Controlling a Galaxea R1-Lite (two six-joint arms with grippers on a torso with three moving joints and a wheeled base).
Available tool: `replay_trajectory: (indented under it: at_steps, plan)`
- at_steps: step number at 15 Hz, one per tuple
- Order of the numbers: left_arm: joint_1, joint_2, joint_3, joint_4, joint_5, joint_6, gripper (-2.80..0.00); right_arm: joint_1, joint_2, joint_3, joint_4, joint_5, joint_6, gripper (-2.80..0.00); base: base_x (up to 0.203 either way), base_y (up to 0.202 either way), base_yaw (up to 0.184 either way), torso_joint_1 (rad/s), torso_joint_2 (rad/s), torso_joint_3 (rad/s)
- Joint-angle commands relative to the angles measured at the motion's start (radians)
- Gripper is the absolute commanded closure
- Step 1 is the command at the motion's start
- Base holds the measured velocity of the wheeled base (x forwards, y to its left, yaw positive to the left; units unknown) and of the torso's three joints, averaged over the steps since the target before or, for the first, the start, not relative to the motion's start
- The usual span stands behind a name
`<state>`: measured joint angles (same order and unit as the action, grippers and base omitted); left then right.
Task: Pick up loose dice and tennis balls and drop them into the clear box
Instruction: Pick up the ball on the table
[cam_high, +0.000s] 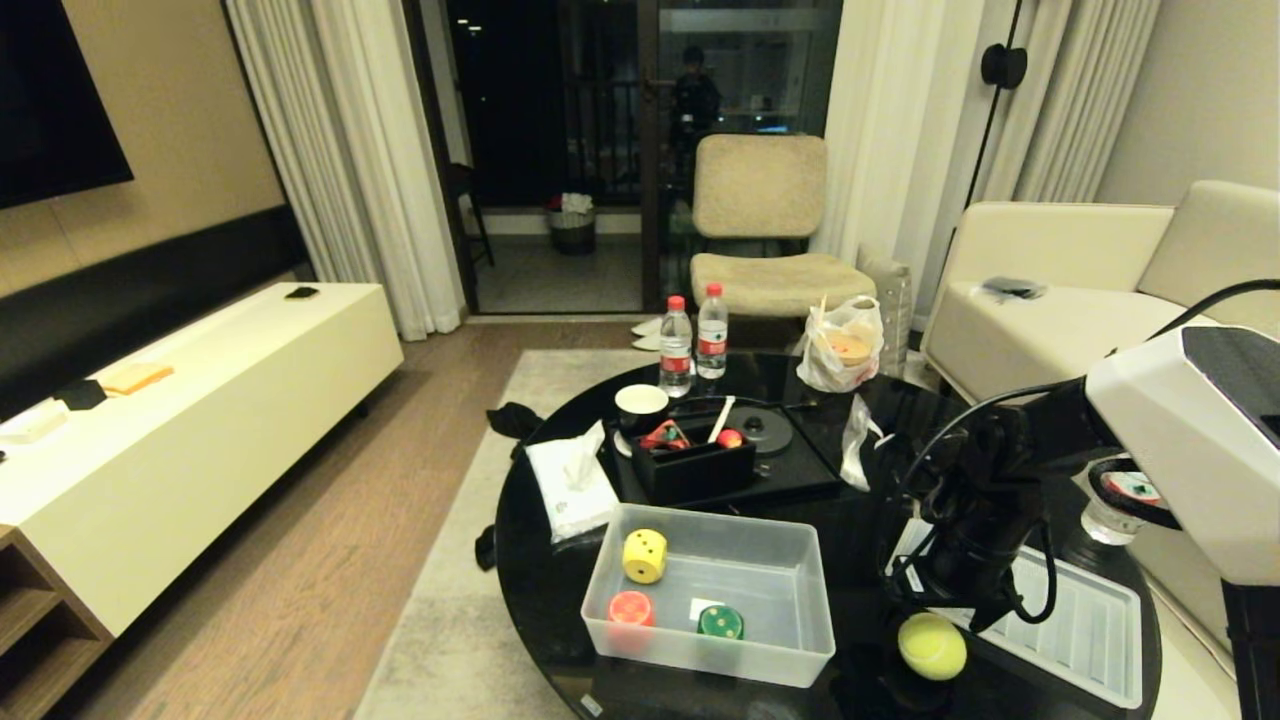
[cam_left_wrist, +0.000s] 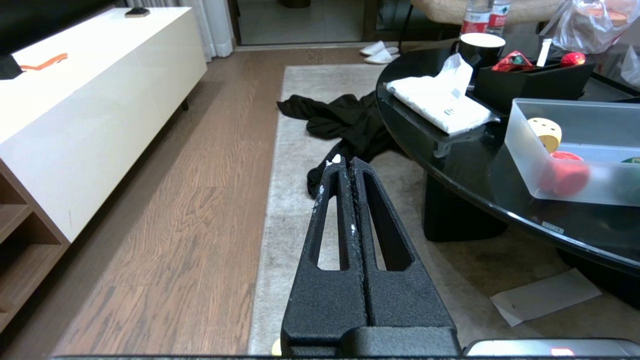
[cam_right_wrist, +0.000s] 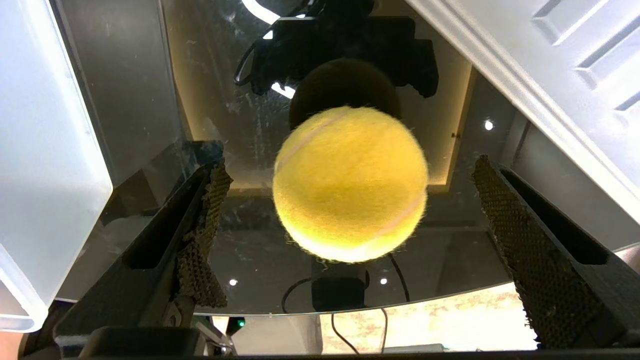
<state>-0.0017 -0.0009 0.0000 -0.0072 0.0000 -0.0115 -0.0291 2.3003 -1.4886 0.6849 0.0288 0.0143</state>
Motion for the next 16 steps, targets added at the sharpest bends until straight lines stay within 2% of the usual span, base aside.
replay_trajectory:
  at_steps: [1,4,7,15,16]
  plan:
    - [0.0,0.001,0.0,0.0,0.0,-0.001,0.0,0.005,0.009,0.018,-0.005,0.0,0.001,-2.8,0.0,0.0,0.0,0.0,0.0,0.0]
    - [0.0,0.001,0.0,0.0,0.0,-0.001,0.0,0.009,0.021,0.07,-0.09,-0.002,0.001,-2.8,0.0,0.0,0.0,0.0,0.0,0.0]
    - [0.0,0.001,0.0,0.0,0.0,-0.001,0.0,0.011,0.04,0.062,-0.091,-0.002,0.049,-2.8,0.0,0.0,0.0,0.0,0.0,0.0]
    - [0.0,0.001,0.0,0.0,0.0,-0.001,0.0,0.027,0.047,0.063,-0.093,-0.003,0.05,-2.8,0.0,0.0,0.0,0.0,0.0,0.0]
    - [0.0,0.001,0.0,0.0,0.0,-0.001,0.0,0.028,0.048,0.064,-0.093,-0.004,0.05,-1.61,0.0,0.0,0.0,0.0,0.0,0.0]
